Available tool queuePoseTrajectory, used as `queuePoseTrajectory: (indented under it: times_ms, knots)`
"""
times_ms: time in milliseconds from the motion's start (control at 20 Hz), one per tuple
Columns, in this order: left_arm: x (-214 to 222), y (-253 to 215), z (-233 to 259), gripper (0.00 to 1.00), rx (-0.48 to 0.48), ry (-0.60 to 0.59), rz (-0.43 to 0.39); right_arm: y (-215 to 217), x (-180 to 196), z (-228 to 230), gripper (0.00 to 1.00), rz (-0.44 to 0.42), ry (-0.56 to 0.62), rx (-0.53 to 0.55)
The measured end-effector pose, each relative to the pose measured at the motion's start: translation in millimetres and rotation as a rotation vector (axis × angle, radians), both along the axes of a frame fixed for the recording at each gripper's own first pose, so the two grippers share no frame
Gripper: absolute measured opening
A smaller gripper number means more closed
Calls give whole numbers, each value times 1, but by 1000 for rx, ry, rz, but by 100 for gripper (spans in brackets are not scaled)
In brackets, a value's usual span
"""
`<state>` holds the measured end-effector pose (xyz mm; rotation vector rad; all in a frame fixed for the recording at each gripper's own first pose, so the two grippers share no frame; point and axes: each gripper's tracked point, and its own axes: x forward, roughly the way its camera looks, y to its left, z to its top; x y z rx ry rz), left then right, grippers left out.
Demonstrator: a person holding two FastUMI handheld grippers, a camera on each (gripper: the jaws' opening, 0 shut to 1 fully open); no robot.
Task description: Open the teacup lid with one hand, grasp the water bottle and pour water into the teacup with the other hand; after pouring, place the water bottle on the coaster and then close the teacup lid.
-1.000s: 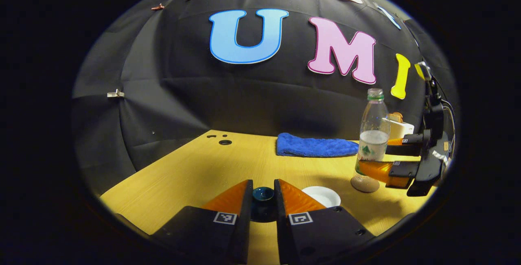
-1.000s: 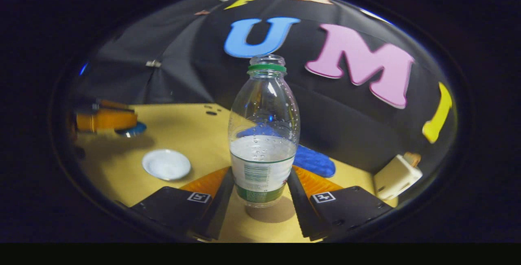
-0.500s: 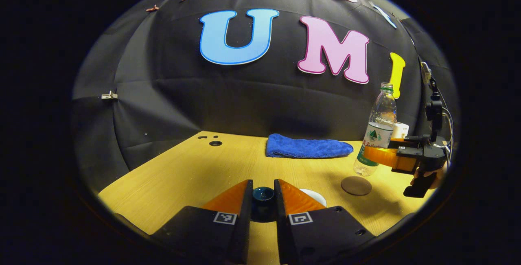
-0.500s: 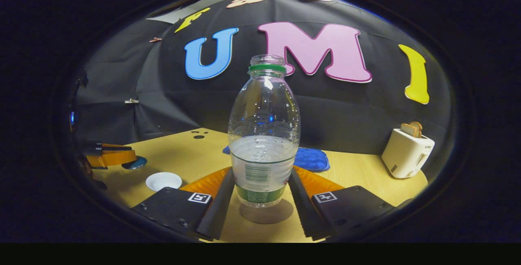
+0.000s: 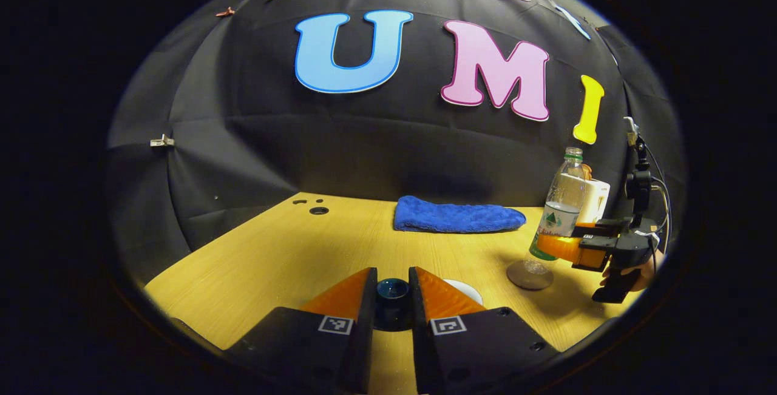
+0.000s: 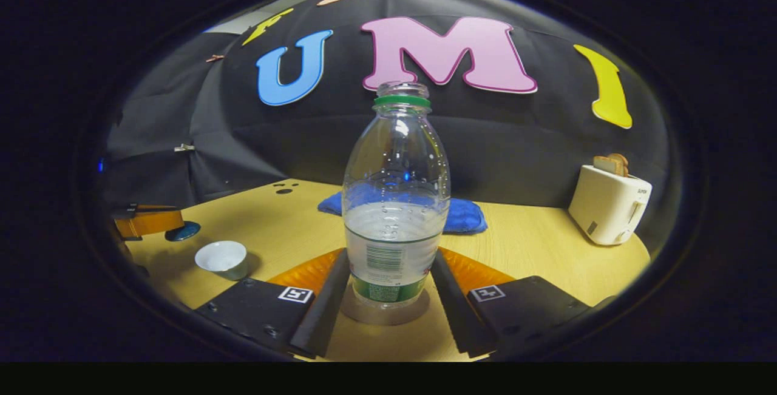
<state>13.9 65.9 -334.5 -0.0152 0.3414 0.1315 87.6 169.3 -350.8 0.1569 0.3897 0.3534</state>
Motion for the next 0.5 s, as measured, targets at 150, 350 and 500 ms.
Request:
queuePoseTrajectory:
  times_ms: [150, 350, 500]
  knots:
    - [2, -1, 0, 31, 0, 0, -3, 1, -1, -10, 80, 7, 20, 7]
    - [5, -5, -1, 32, 3, -1, -13, 4, -8, -18, 88, 24, 47, 19]
    - [9, -12, -2, 32, -7, -2, -23, 3, -11, -26, 96, 33, 72, 18]
